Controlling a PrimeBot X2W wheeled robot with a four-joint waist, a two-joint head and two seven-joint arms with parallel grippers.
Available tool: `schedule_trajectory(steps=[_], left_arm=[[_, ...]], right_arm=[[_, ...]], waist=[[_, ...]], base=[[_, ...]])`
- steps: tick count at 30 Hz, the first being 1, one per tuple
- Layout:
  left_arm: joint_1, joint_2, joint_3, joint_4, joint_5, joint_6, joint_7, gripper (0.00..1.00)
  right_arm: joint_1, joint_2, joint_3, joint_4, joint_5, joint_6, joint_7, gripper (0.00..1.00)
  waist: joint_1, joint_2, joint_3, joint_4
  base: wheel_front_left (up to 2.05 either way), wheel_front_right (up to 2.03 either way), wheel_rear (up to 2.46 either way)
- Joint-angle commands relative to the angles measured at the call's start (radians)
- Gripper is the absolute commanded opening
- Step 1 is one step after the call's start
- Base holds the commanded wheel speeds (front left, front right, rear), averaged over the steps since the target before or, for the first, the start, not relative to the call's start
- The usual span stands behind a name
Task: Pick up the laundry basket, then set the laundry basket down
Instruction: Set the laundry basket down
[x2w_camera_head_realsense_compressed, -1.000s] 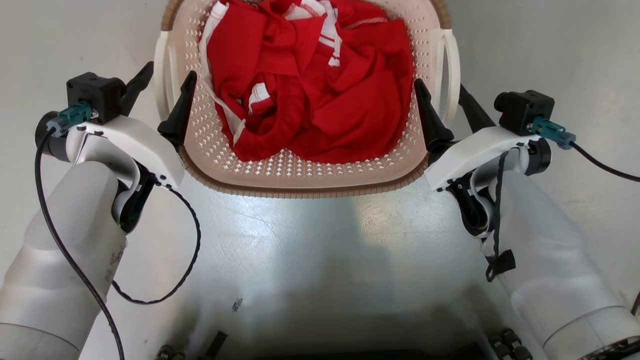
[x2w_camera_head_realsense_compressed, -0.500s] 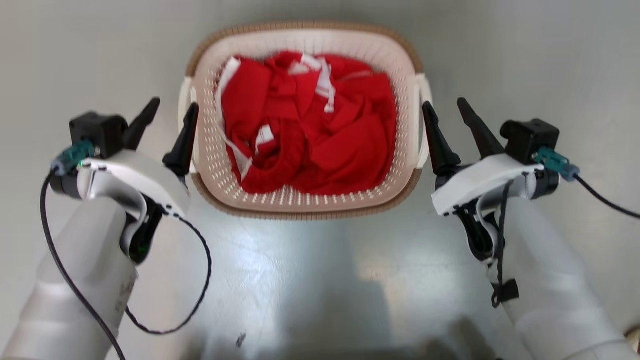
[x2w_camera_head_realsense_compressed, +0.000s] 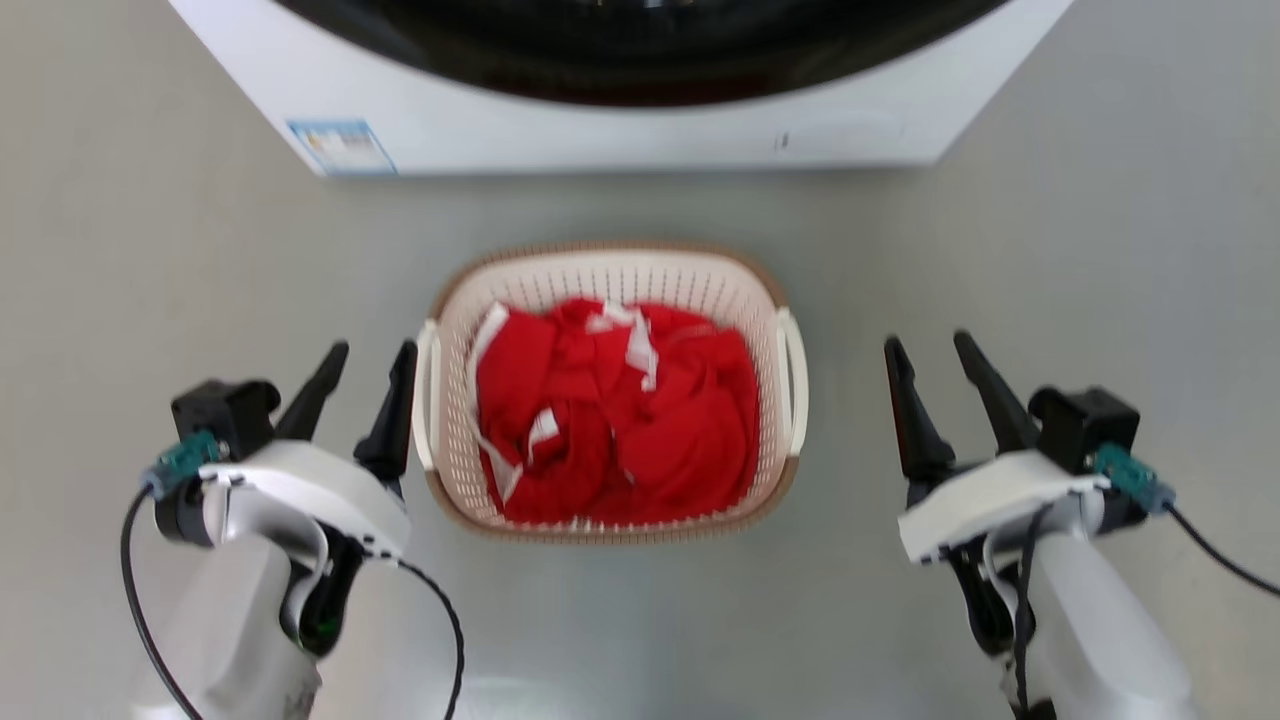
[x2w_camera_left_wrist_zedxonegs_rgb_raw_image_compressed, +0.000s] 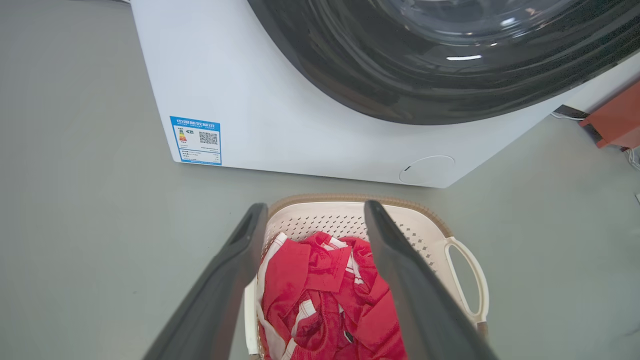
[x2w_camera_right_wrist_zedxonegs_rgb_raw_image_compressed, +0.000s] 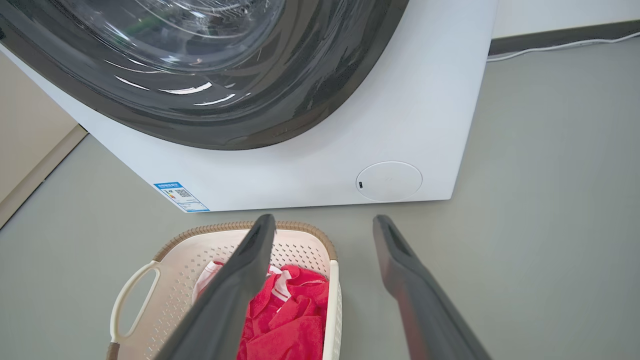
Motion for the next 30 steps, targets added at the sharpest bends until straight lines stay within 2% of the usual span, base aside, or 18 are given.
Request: schedule_trajectory(steps=[1, 6, 18, 30], left_arm=[[0.026, 0.022, 0.043, -0.017, 0.013, -0.002, -0.005, 1.00], [0.075, -0.014, 0.088, -0.013, 0.046, -0.002, -0.005, 1.00], [0.203, -0.057, 0.179, -0.057, 0.084, -0.002, -0.005, 1.00], [0.336, -0.099, 0.224, -0.094, 0.138, -0.002, -0.005, 1.00]], right_arm=[[0.043, 0.011, 0.011, -0.028, -0.014, 0.004, -0.006, 1.00], [0.114, 0.011, -0.030, -0.049, -0.060, 0.004, -0.006, 1.00], [0.211, 0.011, -0.065, -0.110, -0.098, 0.004, -0.006, 1.00], [0.341, 0.011, -0.075, -0.198, -0.113, 0.004, -0.006, 1.00]], waist=[[0.0000, 0.0000, -0.102, 0.002], [0.0000, 0.0000, -0.203, 0.008], [0.0000, 0.0000, -0.333, 0.016], [0.0000, 0.0000, -0.453, 0.023]], base=[[0.00, 0.00, 0.00], [0.00, 0.00, 0.00], [0.00, 0.00, 0.00], [0.00, 0.00, 0.00]])
